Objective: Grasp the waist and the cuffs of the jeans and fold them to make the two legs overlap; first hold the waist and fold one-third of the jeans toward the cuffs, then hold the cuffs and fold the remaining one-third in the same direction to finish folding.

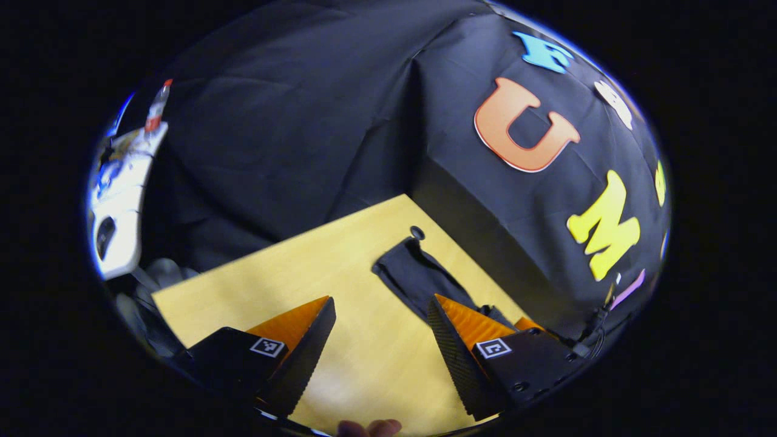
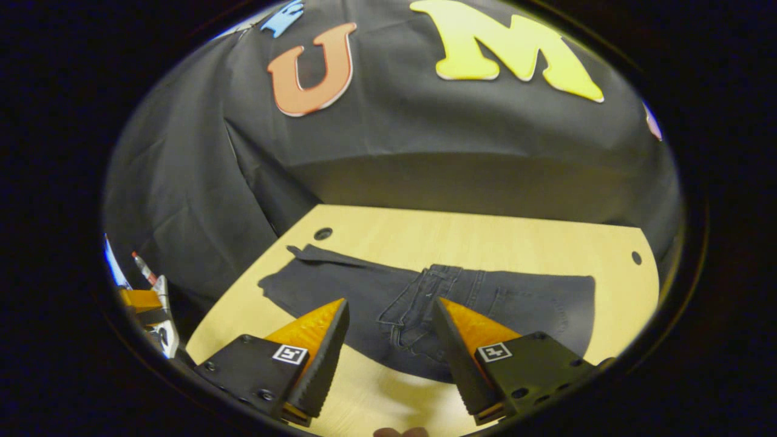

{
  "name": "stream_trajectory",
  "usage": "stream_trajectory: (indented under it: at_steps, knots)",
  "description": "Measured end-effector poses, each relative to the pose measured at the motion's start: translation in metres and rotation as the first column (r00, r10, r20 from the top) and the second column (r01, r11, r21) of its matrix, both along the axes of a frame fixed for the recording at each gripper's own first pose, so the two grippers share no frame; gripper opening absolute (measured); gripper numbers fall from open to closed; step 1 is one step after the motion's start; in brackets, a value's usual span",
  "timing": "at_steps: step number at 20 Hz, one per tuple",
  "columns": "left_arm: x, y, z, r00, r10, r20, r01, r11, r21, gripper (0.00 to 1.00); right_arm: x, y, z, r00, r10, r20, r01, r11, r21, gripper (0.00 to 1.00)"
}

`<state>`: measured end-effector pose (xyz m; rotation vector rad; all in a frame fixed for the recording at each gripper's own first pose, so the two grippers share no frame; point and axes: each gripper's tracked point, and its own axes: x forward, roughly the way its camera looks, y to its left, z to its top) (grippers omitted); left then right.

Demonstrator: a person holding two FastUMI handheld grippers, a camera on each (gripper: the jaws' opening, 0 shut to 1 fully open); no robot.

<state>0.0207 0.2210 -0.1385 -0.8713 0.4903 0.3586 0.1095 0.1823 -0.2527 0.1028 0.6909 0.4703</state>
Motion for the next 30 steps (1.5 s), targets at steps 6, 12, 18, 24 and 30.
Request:
stream_trajectory:
  at_steps: [6,12,18,24,30]
  knots:
    - [0.094,-0.02,-0.074,0.995,0.09,0.038,-0.063,0.887,-0.458,0.98,-0.064,-0.09,0.067,0.998,0.028,0.065,-0.023,0.996,-0.089,0.9]
    - [0.13,-0.008,-0.102,0.992,0.123,0.018,-0.1,0.875,-0.473,1.0,-0.08,-0.161,0.069,0.992,-0.128,0.017,0.129,0.985,-0.112,0.9]
    - [0.171,-0.001,-0.105,0.985,0.167,0.052,-0.122,0.869,-0.479,0.98,-0.086,-0.175,0.055,0.987,-0.161,-0.016,0.158,0.979,-0.13,0.91]
    - [0.203,-0.002,-0.105,0.972,0.203,0.12,-0.118,0.859,-0.498,0.89,-0.094,-0.195,0.047,0.978,-0.204,-0.039,0.197,0.97,-0.146,0.91]
    - [0.209,0.005,-0.115,0.972,0.207,0.111,-0.139,0.888,-0.439,0.4,-0.103,-0.218,0.067,0.966,-0.258,0.021,0.258,0.955,-0.146,0.96]
